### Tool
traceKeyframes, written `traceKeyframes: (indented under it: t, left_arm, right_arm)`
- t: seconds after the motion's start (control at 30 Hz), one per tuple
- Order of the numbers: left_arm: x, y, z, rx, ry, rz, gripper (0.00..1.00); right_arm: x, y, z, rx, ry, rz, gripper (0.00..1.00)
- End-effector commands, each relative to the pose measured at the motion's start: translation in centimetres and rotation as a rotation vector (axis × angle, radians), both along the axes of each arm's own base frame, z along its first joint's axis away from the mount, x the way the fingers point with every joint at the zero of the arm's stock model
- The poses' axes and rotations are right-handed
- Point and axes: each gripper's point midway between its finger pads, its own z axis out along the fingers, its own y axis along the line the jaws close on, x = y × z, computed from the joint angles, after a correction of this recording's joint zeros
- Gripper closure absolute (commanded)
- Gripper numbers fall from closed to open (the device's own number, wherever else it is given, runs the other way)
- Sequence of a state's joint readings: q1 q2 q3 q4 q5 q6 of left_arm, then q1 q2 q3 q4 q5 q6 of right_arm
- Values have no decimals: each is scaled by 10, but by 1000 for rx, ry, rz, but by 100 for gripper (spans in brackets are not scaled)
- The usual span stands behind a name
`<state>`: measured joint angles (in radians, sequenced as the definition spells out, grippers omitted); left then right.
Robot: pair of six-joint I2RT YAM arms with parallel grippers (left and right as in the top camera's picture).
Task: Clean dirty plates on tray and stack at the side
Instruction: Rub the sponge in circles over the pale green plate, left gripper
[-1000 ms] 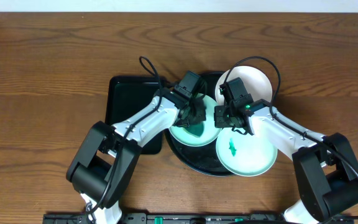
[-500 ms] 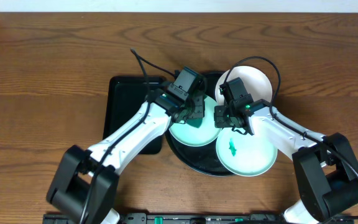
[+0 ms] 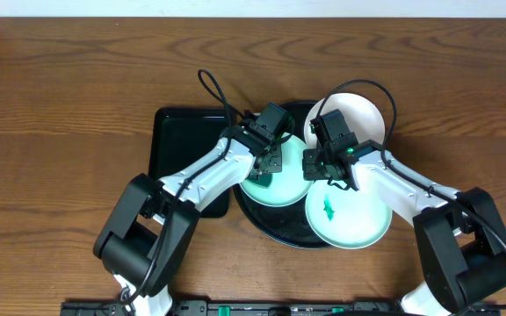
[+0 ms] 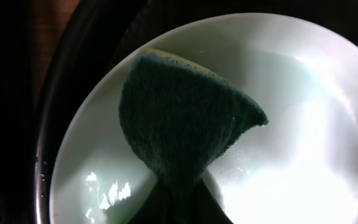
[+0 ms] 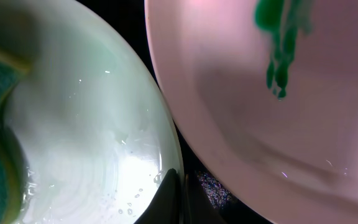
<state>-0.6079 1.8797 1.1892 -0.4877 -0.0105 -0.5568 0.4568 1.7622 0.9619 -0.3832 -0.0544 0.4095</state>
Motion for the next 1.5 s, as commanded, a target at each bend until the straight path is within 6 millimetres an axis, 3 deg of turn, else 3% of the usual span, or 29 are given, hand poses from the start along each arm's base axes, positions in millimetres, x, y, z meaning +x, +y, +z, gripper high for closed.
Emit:
traceKeyframes:
  t: [0.0,0.23,0.4,0.53,0.7,0.93,1.03,1.47]
  left_arm:
    - [-13,-11,-17,-50,94,-10,93]
    - [-40,-49,-11,-268,246,-88,93]
    - [-49,-60,-6,-336,292,-112,93]
    - [-45,-60,0,-345,276,-112,93]
    - [-30,-56,29,-376,195,-107,92]
    - [7,-17,64,-212,-58,-29,93]
    - [17,1,58,-113,-108,16,92]
    - [14,22,7,38,-42,49,92]
  right_arm:
    - [2,6,9,15,-24,18,99]
    - [2,6,9,15,-23,18,99]
    - [2,6,9,15,-23,18,99]
    - [2,6,9,15,-23,18,99]
    - [2,6,9,15,-23,18,99]
    - [2,6,9,15,-23,18,99]
    - [2,6,9,16,-23,18,99]
    - [2,6,9,15,-24,18,99]
